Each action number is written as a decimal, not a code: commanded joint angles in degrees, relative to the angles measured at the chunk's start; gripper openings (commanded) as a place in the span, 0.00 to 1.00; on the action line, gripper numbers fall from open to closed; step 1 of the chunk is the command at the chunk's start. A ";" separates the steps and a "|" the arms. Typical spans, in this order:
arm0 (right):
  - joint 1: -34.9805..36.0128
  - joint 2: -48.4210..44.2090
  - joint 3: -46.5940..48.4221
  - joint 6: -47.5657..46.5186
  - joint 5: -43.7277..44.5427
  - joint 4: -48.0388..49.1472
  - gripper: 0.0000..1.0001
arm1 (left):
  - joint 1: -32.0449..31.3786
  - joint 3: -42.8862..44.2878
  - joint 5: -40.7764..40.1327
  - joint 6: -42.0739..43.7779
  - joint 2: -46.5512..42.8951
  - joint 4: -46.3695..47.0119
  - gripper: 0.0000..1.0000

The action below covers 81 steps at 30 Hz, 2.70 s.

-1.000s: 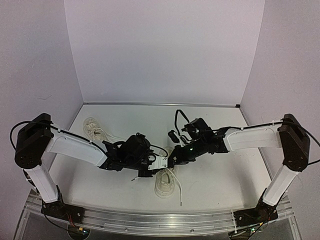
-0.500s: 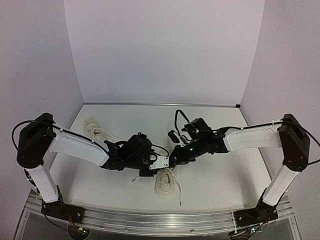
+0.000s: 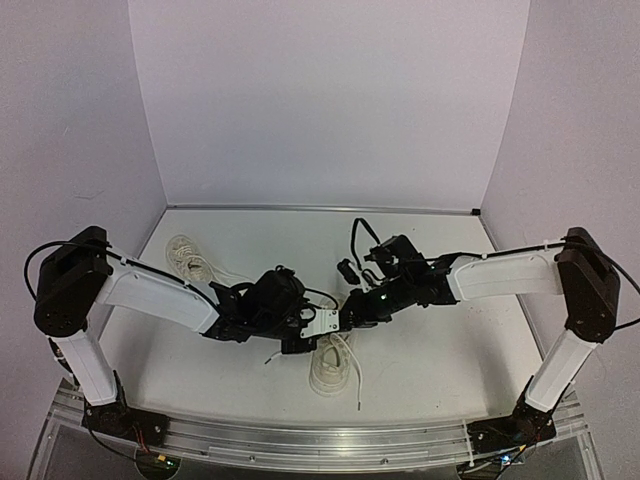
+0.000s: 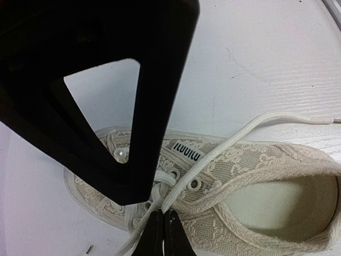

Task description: Tie the shoes

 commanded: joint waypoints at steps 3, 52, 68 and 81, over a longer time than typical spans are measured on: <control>-0.23 0.36 1.75 0.10 -1.38 1.76 0.00 | -0.09 0.72 -1.63 -6.04 -1.16 4.99 0.00; -6.83 3.76 -1.63 -0.89 -7.99 4.80 0.17 | -0.39 -0.85 -2.96 -11.45 3.23 9.70 0.00; -6.69 6.59 -1.03 -0.22 -12.31 8.59 0.15 | -0.53 -0.04 -3.68 -10.72 4.07 8.40 0.00; -6.02 6.31 -1.40 1.23 -15.16 10.88 0.16 | -0.53 -0.12 -3.60 -10.26 4.02 8.53 0.00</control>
